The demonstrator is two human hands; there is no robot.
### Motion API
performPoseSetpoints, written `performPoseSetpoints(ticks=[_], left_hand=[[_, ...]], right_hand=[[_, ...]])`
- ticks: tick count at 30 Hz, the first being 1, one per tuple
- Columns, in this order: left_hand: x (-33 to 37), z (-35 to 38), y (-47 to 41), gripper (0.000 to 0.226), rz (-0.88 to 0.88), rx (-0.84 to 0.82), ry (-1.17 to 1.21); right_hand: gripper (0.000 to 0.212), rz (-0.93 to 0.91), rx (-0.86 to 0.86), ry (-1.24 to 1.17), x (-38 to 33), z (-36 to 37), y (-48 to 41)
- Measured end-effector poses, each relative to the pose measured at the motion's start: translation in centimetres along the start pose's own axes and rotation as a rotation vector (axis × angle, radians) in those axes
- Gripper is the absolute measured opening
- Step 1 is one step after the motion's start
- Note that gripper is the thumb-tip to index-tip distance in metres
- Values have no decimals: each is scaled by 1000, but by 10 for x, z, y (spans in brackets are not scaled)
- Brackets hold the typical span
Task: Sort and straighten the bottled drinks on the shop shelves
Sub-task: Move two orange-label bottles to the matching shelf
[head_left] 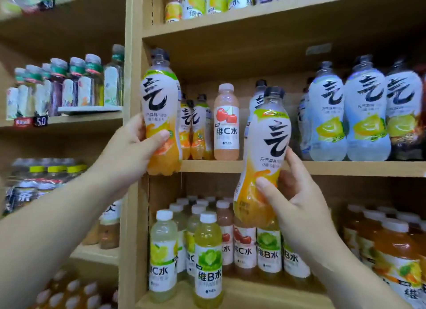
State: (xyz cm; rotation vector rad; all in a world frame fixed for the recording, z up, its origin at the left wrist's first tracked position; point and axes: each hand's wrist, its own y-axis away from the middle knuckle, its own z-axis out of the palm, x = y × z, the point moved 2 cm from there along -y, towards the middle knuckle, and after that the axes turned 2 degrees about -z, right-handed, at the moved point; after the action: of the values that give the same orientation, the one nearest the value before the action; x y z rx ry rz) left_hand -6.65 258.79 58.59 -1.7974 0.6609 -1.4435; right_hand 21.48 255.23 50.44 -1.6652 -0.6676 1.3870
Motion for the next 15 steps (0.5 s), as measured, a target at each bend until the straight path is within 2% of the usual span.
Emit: performPoseSetpoints(ticks=[6, 9, 15], left_hand=[[-27, 0, -69, 42, -86, -92, 6], [-46, 8, -87, 51, -125, -77, -42], [-61, 16, -93, 47, -119, -53, -149]], right_hand=[[75, -22, 34, 157, -20, 29, -18], [73, -53, 26, 200, -31, 39, -33], [76, -85, 3, 303, -42, 55, -70]])
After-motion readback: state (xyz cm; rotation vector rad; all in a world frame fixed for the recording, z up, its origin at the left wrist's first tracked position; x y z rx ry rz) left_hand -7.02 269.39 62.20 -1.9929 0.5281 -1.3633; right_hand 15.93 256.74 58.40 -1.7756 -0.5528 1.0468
